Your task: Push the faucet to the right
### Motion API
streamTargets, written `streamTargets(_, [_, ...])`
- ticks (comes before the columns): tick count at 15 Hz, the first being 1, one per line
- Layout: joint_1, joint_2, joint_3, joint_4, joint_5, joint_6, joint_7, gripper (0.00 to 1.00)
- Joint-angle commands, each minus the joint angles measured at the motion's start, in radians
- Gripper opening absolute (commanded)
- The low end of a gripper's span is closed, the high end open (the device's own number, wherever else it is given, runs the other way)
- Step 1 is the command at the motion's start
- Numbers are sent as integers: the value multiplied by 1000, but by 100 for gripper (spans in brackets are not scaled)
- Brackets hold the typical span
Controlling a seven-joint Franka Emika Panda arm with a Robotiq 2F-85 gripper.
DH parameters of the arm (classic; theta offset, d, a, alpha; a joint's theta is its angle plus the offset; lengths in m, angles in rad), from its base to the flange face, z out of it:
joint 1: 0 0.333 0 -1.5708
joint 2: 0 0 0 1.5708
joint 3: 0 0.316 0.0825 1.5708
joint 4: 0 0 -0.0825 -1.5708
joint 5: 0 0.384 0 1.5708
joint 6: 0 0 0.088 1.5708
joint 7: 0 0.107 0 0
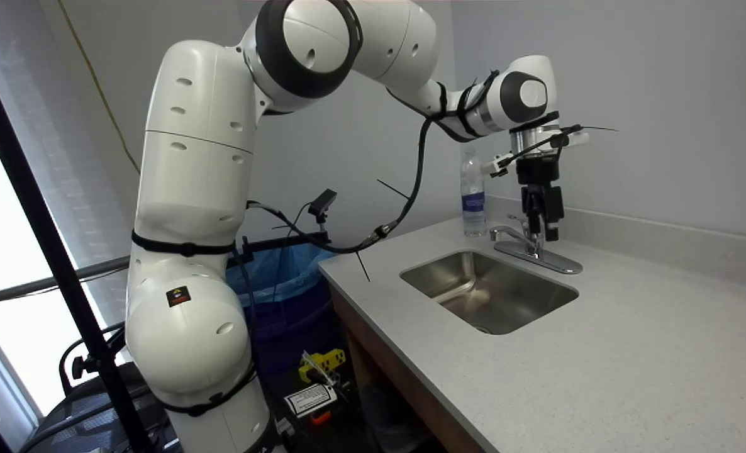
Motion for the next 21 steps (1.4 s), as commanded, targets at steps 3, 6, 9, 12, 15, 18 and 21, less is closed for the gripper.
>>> streamTargets(3, [3,-22,33,43,11,-27,-5,100])
streamTargets(6, [13,-38,59,26,9,-27,-26,100])
streamTargets(9, [26,-54,84,-9,0,-20,-47,100])
streamTargets(12, [40,-64,99,-43,-9,-21,-68,100])
streamTargets(15, [49,-70,107,-70,-17,-26,-90,100])
streamTargets(18, [52,-70,101,-86,-32,-40,-92,100])
streamTargets(21, [48,-68,92,-92,-51,-61,-85,100])
